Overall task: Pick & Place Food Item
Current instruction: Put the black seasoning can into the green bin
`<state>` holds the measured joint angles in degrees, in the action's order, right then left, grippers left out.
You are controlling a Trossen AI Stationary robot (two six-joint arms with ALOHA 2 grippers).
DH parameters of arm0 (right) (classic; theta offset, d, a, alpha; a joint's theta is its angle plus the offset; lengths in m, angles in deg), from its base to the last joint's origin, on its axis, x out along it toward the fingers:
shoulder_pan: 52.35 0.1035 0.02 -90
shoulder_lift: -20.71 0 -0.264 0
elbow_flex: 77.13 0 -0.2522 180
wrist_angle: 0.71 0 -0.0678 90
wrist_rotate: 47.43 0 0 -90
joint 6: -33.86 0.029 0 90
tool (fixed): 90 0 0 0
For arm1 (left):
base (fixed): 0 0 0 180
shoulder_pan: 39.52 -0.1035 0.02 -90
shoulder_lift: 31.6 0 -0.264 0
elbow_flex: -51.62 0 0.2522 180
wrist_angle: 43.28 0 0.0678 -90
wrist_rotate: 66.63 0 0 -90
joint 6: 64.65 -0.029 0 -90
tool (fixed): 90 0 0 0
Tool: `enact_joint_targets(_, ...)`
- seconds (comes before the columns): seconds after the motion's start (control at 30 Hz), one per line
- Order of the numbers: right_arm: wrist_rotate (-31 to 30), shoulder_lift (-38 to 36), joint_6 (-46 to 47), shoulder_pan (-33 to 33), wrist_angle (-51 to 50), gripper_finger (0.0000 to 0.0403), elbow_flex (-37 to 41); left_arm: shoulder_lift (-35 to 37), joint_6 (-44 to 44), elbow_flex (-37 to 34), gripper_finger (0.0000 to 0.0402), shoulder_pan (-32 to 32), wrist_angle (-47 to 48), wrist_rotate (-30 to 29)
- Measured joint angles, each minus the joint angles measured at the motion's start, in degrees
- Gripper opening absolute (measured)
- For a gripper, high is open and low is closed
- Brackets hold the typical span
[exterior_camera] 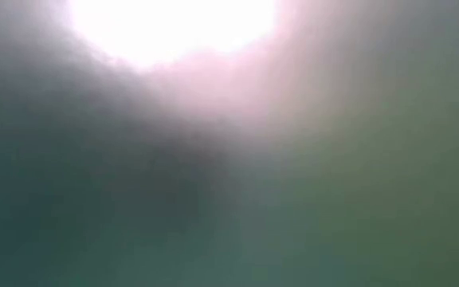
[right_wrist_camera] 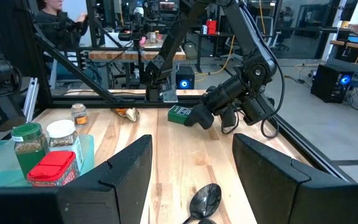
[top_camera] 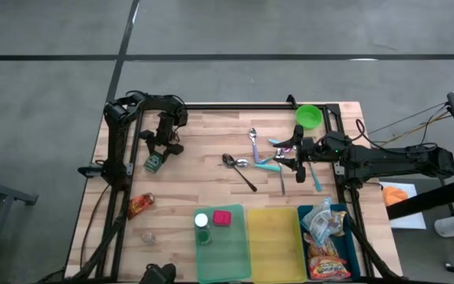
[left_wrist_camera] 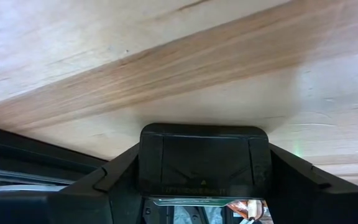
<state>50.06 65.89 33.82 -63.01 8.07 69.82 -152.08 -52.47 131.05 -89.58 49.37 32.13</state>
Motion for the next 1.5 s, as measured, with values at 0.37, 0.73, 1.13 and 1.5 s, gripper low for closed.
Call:
enact_joint_targets(0.37,0.00,0.00,0.01,0.01,-0.02,0.0221,0.00,0.02,-0.02,0.00,0.0257,0.00,-0.11,-0.16)
enact_joint_targets(0.73,-0.01,0.00,0.00,0.00,0.00,0.0221,0.00,0.04,0.00,0.00,0.0255,0.00,-0.24,-0.18)
enact_joint_targets(1.13,0.00,0.00,0.00,0.00,0.00,0.0221,0.00,0.83,0.24,0.00,0.0255,0.02,0.48,-0.14)
enact_joint_targets(1.5,0.00,0.00,0.02,0.00,0.00,0.0221,0.00,11.55,5.04,0.00,0.0258,0.43,1.36,1.25)
